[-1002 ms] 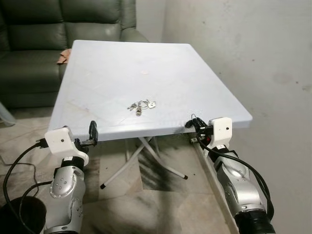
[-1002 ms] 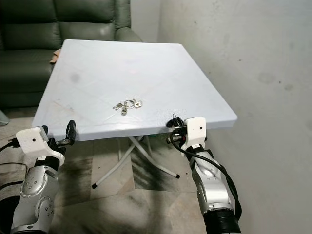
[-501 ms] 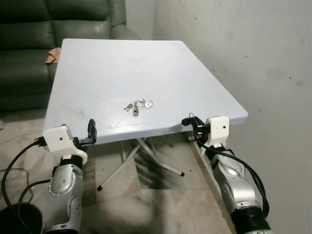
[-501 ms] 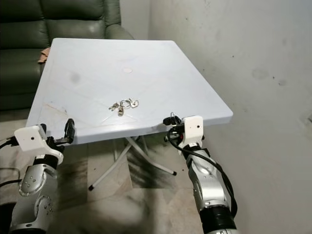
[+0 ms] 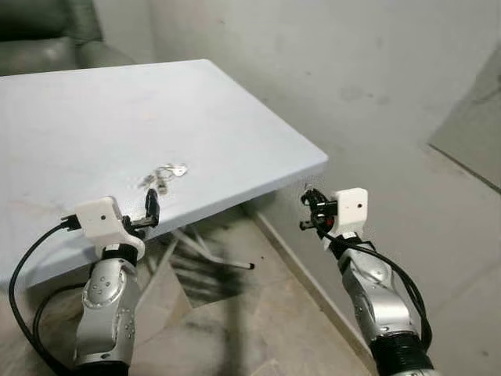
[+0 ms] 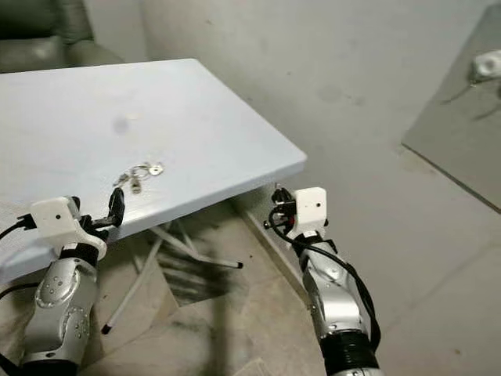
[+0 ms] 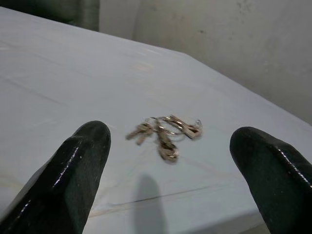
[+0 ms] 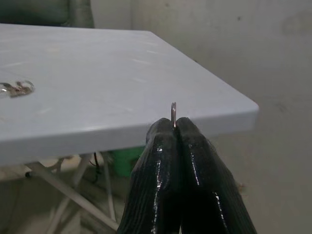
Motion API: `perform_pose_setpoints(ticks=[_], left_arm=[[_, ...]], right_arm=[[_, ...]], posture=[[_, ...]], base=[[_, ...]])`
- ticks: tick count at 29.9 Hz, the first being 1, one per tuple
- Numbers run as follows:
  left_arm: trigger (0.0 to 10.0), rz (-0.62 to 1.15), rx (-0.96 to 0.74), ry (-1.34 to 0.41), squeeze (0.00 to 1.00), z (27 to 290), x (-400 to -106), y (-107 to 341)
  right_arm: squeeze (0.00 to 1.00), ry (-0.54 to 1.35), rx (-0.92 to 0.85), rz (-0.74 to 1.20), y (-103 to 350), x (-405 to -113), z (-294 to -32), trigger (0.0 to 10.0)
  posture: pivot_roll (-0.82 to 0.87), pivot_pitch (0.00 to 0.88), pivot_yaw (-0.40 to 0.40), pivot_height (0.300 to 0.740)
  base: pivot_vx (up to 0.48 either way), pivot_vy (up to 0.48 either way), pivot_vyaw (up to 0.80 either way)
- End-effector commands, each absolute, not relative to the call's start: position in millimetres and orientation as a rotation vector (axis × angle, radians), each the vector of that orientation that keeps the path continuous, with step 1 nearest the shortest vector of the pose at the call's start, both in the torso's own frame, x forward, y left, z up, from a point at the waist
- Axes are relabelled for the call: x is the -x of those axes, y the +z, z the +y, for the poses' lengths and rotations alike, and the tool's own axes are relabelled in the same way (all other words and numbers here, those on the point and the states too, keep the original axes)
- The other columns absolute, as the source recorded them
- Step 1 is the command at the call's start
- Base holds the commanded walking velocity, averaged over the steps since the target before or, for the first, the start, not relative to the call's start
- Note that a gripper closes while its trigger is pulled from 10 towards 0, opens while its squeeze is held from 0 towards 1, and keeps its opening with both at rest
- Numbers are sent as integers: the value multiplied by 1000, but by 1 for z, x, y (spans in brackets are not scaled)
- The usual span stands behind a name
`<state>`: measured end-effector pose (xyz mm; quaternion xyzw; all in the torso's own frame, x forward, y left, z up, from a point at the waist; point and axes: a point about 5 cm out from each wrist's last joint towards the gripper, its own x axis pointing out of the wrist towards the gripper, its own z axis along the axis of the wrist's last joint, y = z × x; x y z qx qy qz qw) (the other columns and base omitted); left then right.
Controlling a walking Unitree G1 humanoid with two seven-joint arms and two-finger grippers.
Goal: Hang keys on a hook
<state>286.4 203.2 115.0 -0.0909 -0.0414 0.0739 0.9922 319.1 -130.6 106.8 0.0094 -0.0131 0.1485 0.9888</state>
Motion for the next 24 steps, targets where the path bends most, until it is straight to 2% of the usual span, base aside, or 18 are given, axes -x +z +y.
perform_pose_setpoints(ticks=[1, 10, 13, 24], left_arm=[[10000, -64, 175, 140, 0, 202, -285, 112], [10000, -78, 158, 121, 0, 201, -284, 113], [10000, -64, 191, 133, 0, 202, -283, 111], [10000, -21, 188, 146, 0, 202, -282, 107]], right_arm=[[0, 290, -6, -43, 111, -320, -135, 10000], [0, 289, -4, -42, 111, -319, -136, 10000], [0, 292, -1, -41, 110, -318, -136, 10000], [0, 293, 3, -33, 109, -315, -137, 10000]], posture=[[0, 0, -57, 740], [-3, 0, -56, 740], [-3, 0, -56, 740], [-3, 0, -59, 740]], base=[[0, 0, -769], [0, 0, -769], [0, 476, -769], [0, 0, -763]])
